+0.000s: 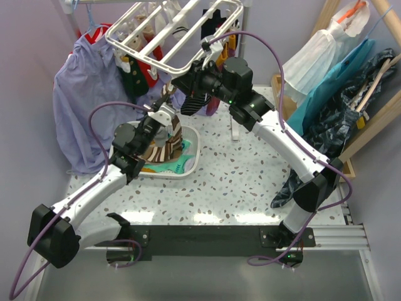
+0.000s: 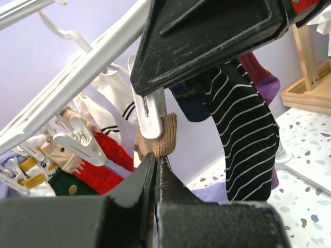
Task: Clip the socks to the hanger
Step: Clamp the sock onto the hanger.
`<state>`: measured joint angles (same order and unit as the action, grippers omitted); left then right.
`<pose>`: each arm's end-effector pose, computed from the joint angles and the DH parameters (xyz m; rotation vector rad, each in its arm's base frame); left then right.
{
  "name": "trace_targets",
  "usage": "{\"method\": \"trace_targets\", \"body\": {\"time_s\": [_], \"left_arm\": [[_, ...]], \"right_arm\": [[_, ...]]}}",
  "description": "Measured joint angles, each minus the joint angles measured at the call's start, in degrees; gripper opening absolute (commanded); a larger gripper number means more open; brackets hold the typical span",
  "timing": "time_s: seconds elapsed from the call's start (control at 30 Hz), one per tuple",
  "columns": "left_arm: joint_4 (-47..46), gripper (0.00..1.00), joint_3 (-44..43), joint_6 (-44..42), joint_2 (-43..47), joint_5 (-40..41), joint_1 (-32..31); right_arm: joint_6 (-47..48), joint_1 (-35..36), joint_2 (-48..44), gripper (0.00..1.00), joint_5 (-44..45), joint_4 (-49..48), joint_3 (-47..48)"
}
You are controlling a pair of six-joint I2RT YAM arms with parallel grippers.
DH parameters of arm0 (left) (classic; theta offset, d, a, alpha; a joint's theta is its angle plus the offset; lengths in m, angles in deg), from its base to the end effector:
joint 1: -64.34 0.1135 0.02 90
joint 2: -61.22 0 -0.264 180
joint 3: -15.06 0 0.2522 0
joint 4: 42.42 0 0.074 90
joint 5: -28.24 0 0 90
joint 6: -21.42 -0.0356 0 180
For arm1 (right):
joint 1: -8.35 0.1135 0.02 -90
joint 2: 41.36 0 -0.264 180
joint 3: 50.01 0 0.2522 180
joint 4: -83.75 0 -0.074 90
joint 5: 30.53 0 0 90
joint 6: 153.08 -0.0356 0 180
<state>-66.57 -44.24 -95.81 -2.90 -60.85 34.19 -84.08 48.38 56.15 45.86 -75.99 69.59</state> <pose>0.2247 -0.1298 0.3661 0.5800 1.0887 -0.0345 0.2984 0.2616 0.4735 -0.4646 1.5645 1.0157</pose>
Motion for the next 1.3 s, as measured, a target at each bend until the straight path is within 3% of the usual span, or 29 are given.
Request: {"method": "trace_targets", "body": {"time_s": [0.7,0.73,0.87,0.9,1.07,1.3], "left_arm": [[1.6,0.05,-2.6,2.1,-1.4,-0.7,-1.3],[1.6,0.06,-2.6,2.2,-1.4,-0.7,-1.4],[1.5,0.08,-2.6,2.4,-1.5,-0.4,-1.5],[1.6,0.08,-2.6,2.5,-1.5,-0.2,-1.6],[1.5,0.15,-3.7,2.7,-1.5,0.2,-1.6],[3.0,0.50,-4.0,5.8,-0.8,0.9,-1.6]], "right_arm": [[-2.1,-0.4,0.0,0.06,-1.1,-1.8,-1.2],[-2.2,-0.4,0.0,0.09,-1.1,-1.9,-1.3],[-2.5,-0.4,0.0,0.42,-1.0,-2.1,-1.5],[-2.6,-0.4,-0.1,0.46,-0.9,-2.2,-1.7],[-2.6,-0.7,-0.1,0.56,-0.7,-0.8,-3.3],[-1.3,-0.9,-0.9,0.61,2.5,-0.3,-5.5]]}}
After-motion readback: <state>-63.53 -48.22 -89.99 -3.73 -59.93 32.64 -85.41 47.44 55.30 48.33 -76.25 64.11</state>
